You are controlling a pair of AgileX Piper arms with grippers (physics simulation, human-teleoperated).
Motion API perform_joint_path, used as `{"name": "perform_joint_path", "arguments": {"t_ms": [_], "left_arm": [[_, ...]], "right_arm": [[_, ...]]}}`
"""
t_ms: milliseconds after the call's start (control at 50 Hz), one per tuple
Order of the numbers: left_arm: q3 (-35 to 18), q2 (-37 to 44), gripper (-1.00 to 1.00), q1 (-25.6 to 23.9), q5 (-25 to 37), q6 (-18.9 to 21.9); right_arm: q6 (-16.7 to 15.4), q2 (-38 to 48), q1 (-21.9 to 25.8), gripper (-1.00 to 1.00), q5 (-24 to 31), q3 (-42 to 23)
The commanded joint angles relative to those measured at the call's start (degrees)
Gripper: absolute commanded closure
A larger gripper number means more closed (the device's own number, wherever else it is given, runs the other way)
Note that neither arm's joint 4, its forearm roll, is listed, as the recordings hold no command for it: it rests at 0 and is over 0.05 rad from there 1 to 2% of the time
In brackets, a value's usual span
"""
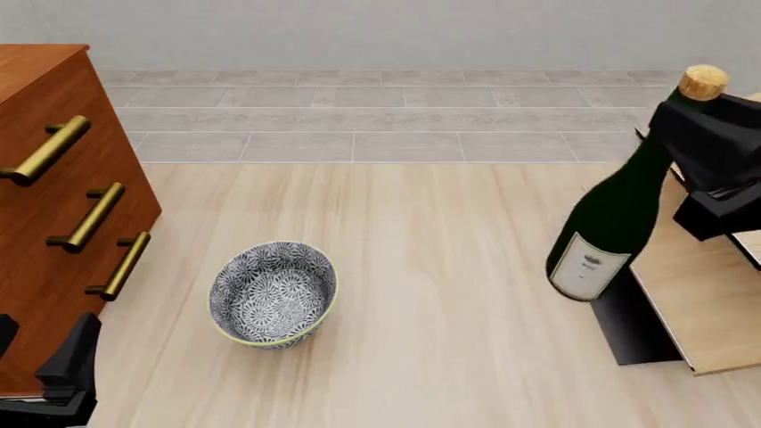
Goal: Put the wine bottle on the wine rack.
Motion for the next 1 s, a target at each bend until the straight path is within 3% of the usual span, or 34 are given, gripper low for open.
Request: {"name": "perform_joint_path", "arguments": {"t_ms": [20, 260, 1000], "left_arm": [[0.0, -0.3, -1.0, 0.1, 0.2, -0.1], [0.0, -1.1, -1.0, 0.1, 1.0, -0.3], [0.0, -1.3, -1.0, -0.1, 0.7, -0.8]], "right_arm": [[1.9, 1.5, -6.8, 1.0, 1.3, -4.1], [5.1, 4.5, -12.6, 1.0, 3.8, -8.4], [8.9, 10.6, -23.6, 1.0, 6.9, -19.2]]}}
